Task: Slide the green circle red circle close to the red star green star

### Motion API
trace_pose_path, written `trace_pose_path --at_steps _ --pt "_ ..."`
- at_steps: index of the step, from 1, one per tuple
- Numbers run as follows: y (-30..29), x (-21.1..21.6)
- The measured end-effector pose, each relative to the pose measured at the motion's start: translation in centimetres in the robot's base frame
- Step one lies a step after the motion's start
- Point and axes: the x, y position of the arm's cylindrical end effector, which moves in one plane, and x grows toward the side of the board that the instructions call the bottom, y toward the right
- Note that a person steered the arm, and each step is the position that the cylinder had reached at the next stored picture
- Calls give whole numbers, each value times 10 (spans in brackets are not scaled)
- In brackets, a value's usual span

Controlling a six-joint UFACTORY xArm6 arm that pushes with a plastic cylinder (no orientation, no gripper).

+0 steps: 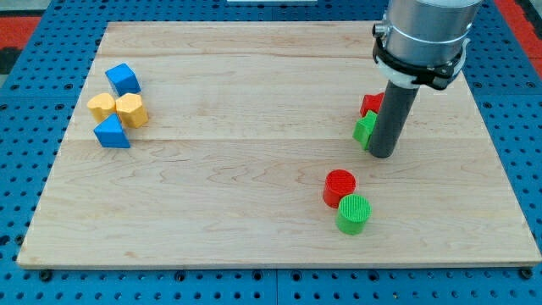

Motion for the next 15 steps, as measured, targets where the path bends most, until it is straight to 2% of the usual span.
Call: trace_pose_path --at_steps 1,2,3,4,7,8,9,11,12,13,15 --pt "10 -22" --pt "34 49" --pt "19 115" --pt "-24 115" --pt "-28 140" --pt "-46 144" --pt "-46 120" --pt "-46 31" --pt "-46 27" --pt "-72 36" --pt "-118 8"
